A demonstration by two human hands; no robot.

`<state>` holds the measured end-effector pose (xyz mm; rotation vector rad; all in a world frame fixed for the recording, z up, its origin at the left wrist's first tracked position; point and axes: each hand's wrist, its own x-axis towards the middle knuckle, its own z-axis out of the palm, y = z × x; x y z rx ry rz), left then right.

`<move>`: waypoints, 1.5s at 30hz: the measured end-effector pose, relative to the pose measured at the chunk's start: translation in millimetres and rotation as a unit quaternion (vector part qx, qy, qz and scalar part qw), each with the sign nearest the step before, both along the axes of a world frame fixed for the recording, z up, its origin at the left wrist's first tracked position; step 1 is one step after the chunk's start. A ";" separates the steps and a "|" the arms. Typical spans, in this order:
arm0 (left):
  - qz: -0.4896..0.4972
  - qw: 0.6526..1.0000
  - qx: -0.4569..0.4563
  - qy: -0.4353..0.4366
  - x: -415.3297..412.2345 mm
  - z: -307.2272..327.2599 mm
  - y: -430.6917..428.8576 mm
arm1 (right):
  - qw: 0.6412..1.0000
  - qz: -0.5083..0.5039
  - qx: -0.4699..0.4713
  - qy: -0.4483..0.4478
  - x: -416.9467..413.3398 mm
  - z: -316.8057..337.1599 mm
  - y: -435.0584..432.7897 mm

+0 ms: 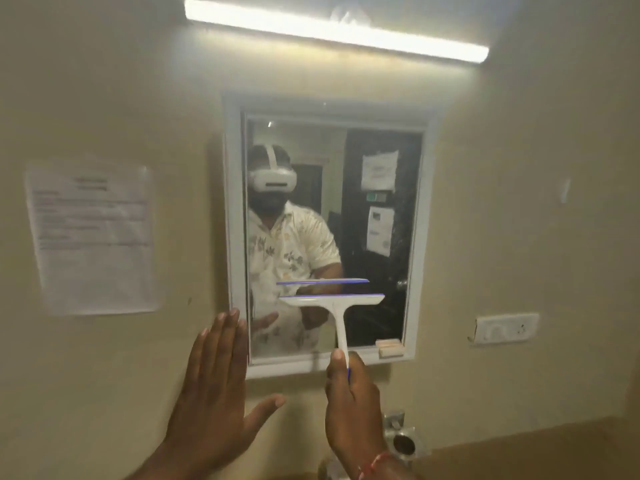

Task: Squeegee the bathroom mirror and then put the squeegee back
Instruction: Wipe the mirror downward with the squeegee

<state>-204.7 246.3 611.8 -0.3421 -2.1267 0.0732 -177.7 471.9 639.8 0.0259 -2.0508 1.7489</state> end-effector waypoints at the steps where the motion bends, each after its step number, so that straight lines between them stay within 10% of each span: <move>1: -0.002 1.000 -0.003 0.008 -3.9 9.1 3.0 | 1.000 -0.005 0.000 0.019 -2.4 17.8 6.0; 15: -0.034 0.994 -0.012 0.101 -36.4 184.6 62.2 | 0.990 -0.017 0.009 0.142 -43.1 250.1 68.5; 45: -0.023 0.996 0.002 0.084 -52.7 206.9 74.6 | 0.993 0.013 0.001 0.114 -68.0 265.9 68.8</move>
